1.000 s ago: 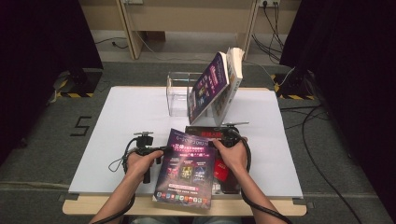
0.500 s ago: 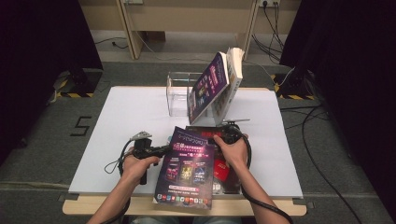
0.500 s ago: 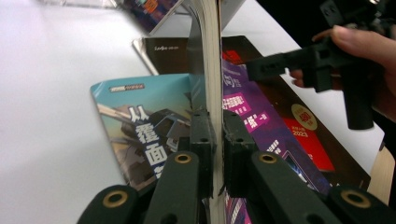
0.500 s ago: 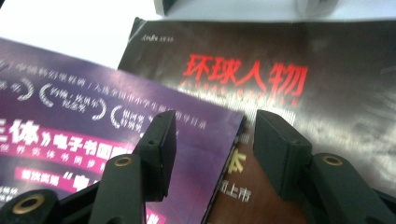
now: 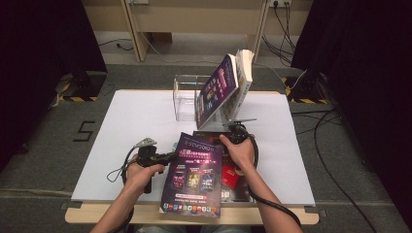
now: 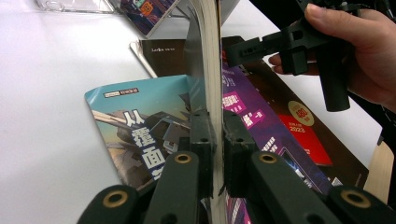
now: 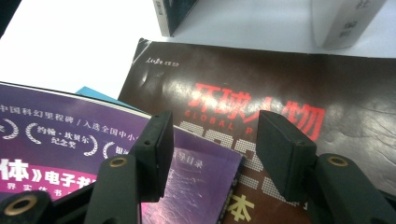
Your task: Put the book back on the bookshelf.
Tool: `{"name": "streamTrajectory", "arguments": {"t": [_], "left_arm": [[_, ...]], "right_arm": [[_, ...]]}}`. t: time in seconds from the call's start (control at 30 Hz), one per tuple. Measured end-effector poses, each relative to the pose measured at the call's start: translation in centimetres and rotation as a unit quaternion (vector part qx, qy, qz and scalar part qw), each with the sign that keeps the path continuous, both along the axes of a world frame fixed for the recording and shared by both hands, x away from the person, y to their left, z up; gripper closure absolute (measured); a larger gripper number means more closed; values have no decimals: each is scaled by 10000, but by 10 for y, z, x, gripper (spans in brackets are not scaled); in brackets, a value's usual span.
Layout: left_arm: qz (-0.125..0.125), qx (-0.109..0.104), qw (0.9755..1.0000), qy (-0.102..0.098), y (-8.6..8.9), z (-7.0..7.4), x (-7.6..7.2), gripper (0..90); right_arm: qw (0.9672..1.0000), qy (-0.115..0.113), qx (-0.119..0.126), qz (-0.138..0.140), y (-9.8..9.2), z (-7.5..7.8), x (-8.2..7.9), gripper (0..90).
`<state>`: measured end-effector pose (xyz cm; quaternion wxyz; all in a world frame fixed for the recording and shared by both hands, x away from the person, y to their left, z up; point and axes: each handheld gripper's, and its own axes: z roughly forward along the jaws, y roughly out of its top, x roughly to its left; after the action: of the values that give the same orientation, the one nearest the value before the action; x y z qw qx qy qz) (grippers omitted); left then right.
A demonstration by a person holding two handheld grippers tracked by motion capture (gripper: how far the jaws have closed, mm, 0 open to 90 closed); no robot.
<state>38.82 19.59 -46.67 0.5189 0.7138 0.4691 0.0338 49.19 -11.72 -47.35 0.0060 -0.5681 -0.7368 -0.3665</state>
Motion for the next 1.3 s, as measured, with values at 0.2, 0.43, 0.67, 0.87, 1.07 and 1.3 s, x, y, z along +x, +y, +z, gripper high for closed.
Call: {"name": "streamTrajectory", "arguments": {"t": [0.2,0.43,0.67,0.87,1.07,1.3], "left_arm": [[104,-5,9999,43,2,-5,-1,843],[251,106,9995,135,3,-11,-1,843],[421,198,9987,216,2,-18,-1,842],[563,183,9980,232,1,-20,-3,843],[597,194,9977,248,1,-22,-2,843],[606,226,9975,292,1,-23,-2,842]], "right_arm": [[9998,118,143,70,0,-1,0,495],[9996,168,216,83,-1,-2,-2,517],[9992,254,294,35,-4,-2,-4,570],[9980,424,461,-24,-9,-3,-5,572],[9974,494,519,-32,-11,-3,-7,575],[9973,560,466,-36,-11,-3,-8,612]]}}
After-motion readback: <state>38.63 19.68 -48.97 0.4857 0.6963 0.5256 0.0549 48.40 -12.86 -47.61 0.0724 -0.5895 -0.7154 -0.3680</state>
